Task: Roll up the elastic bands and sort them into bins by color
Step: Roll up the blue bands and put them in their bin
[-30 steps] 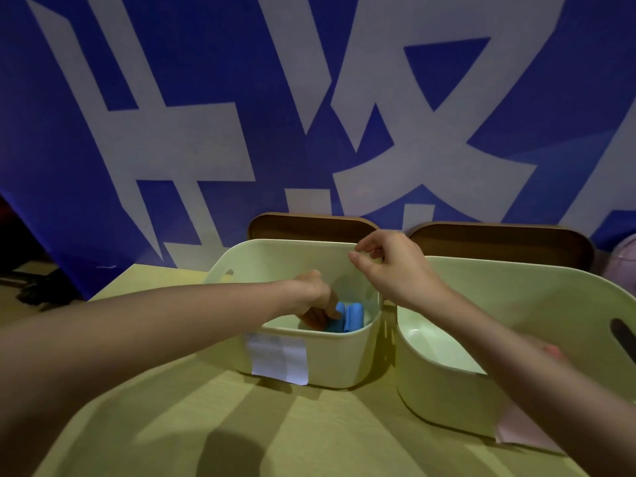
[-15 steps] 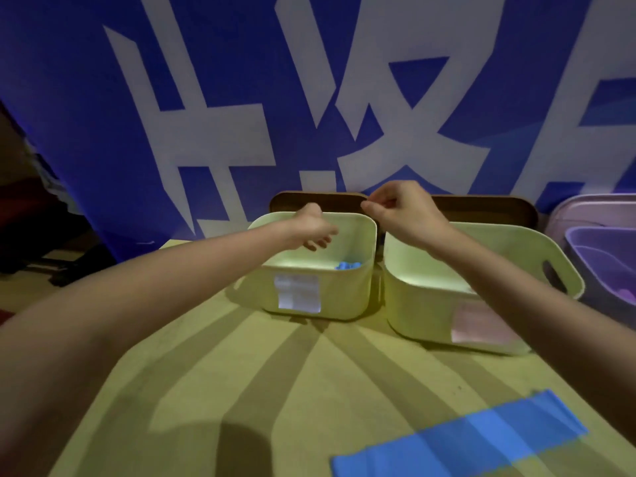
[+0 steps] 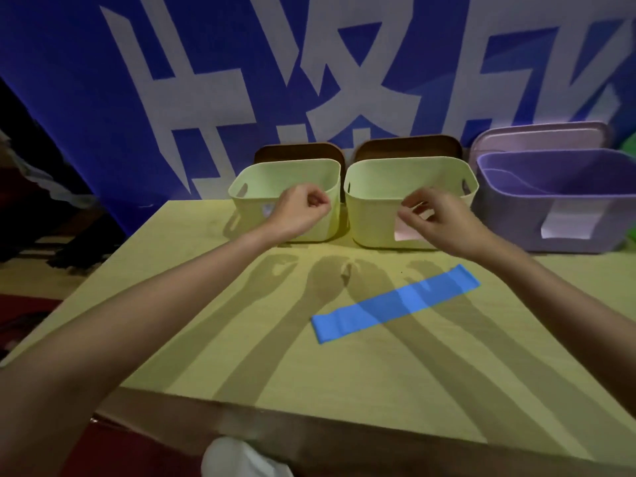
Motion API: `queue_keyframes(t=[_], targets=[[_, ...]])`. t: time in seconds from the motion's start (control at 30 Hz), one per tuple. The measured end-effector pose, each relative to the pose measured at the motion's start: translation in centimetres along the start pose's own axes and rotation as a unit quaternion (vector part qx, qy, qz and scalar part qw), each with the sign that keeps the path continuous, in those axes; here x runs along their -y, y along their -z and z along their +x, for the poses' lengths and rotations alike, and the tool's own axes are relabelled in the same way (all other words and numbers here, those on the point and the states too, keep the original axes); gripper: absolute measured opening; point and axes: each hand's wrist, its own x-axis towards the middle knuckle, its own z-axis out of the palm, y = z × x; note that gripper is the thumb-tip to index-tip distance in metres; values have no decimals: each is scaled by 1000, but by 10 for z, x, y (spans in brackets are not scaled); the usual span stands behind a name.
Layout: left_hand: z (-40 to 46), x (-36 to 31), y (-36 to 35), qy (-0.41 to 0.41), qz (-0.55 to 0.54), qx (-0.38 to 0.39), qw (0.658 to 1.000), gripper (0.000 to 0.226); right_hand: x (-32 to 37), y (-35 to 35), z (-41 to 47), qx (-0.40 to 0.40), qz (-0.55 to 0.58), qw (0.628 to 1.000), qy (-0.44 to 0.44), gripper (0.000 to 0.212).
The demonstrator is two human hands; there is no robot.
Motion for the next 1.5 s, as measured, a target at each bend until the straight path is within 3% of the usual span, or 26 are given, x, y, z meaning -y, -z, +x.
queue_keyframes(t=[0.1, 0.23, 0.3, 0.5, 0.6, 0.73, 0.87, 0.9, 1.0, 1.13, 1.2, 1.37, 1.5], targets=[[-28, 2, -18, 34, 8, 63, 997, 10, -34, -7, -32, 1, -6, 998, -68, 26], [-61, 22, -45, 207, 9, 105, 973, 9, -79, -23, -66, -29, 1, 982, -189, 19], [-77, 37, -56, 268, 6, 89, 959, 17, -94, -31, -78, -55, -1, 969, -241, 25], [-117, 65, -66, 322, 19, 21, 946, 34, -125, -39, -83, -110, -2, 945, -309, 34], [-129, 65, -68, 327, 35, 14, 944, 51, -128, -41, -78, -115, 18, 941, -319, 45], [-147, 59, -77, 320, 98, 32, 942, 57, -131, -43, -69, -88, 7, 942, -324, 37], [-155, 50, -94, 309, 124, -4, 943, 40, -129, -43, -65, -64, -26, 941, -332, 45], [-157, 46, -96, 301, 109, -12, 947, 18, -125, -41, -66, -62, -26, 940, -334, 46], [-152, 36, -97, 284, 40, -58, 956, 2, -112, -35, -71, -86, 18, 938, -336, 40], [-126, 33, -84, 260, 9, -132, 957, 20, -100, -24, -92, -145, 105, 928, -327, 11], [-102, 32, -73, 236, 24, -152, 959, 23, -89, -21, -108, -142, 165, 921, -324, 15], [-52, 39, -72, 175, 116, -126, 970, 25, -36, -15, -151, -4, 199, 950, -240, 30], [-35, 48, -86, 115, 171, -70, 976, 23, -4, -24, -172, 79, 221, 946, -222, 17]])
